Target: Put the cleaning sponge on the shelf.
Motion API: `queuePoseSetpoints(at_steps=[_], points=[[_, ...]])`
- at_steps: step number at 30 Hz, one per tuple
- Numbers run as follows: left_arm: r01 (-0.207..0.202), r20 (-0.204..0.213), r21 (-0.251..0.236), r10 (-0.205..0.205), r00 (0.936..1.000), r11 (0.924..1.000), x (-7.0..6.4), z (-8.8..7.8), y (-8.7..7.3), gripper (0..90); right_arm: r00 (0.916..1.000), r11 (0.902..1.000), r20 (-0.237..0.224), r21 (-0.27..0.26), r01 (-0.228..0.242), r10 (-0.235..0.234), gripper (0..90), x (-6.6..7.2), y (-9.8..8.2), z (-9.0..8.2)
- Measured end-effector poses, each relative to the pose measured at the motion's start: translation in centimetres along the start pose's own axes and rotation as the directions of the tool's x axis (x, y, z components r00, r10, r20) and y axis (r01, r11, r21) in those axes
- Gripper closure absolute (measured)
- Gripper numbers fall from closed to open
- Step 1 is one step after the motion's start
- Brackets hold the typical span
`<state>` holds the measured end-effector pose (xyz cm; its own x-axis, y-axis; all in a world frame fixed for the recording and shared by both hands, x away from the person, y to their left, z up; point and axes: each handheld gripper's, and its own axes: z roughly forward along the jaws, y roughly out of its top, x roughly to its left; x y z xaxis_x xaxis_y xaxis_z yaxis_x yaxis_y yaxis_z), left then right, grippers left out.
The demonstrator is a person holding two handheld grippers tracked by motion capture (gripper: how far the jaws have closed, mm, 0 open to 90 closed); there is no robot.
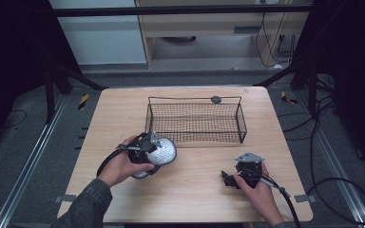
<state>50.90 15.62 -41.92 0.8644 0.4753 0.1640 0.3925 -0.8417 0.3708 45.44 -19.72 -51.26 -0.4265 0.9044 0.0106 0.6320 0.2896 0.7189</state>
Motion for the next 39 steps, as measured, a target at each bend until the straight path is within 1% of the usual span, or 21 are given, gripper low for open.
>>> queuePoseSetpoints(at_steps=[8,19,24,30,31,32,35,36,39], points=[[-0.018,0.001,0.000,0.018,0.9998,0.9998,0.0,-0.3,0.4,12.5,1.0000,1.0000,0.001,0.001,0.002,-0.002,0.4,0.0,0.0,0.0],[-0.041,-0.017,-0.010,0.041,0.9990,0.9991,0.1,-1.0,1.2,12.8,1.0000,1.0000,-0.001,0.000,0.002,-0.002,0.4,0.0,0.0,0.0],[-0.055,-0.036,-0.012,0.055,0.9978,0.9984,0.5,-1.6,2.0,12.9,1.0000,1.0000,-0.001,0.000,0.001,-0.001,0.4,0.0,0.0,0.0],[-0.062,-0.053,-0.013,0.061,0.9967,0.9980,1.1,-2.1,2.7,12.9,1.0000,1.0000,-0.004,0.001,-0.001,0.001,0.4,0.0,0.0,0.0],[-0.061,-0.053,-0.015,0.060,0.9968,0.9980,1.1,-2.1,2.9,12.9,1.0000,1.0000,0.000,-0.001,0.006,-0.006,0.4,0.0,0.0,0.0],[-0.068,-0.059,-0.015,0.067,0.9960,0.9976,1.2,-2.2,3.0,12.9,0.9995,0.9995,0.008,0.000,0.030,-0.030,0.4,-0.2,0.0,0.1],[-0.071,-0.062,-0.018,0.070,0.9956,0.9973,1.3,-2.4,3.4,13.0,0.9996,0.9996,0.007,0.001,0.029,-0.029,0.4,-0.2,0.0,0.1],[-0.084,-0.071,-0.018,0.082,0.9941,0.9963,1.5,-2.5,3.7,13.0,0.9995,0.9995,0.007,0.000,0.030,-0.030,0.4,-0.2,0.0,0.1],[-0.090,-0.077,-0.020,0.089,0.9931,0.9957,1.8,-2.6,4.2,13.0,0.9995,0.9996,0.006,0.000,0.030,-0.030,0.4,-0.2,0.0,0.1]])
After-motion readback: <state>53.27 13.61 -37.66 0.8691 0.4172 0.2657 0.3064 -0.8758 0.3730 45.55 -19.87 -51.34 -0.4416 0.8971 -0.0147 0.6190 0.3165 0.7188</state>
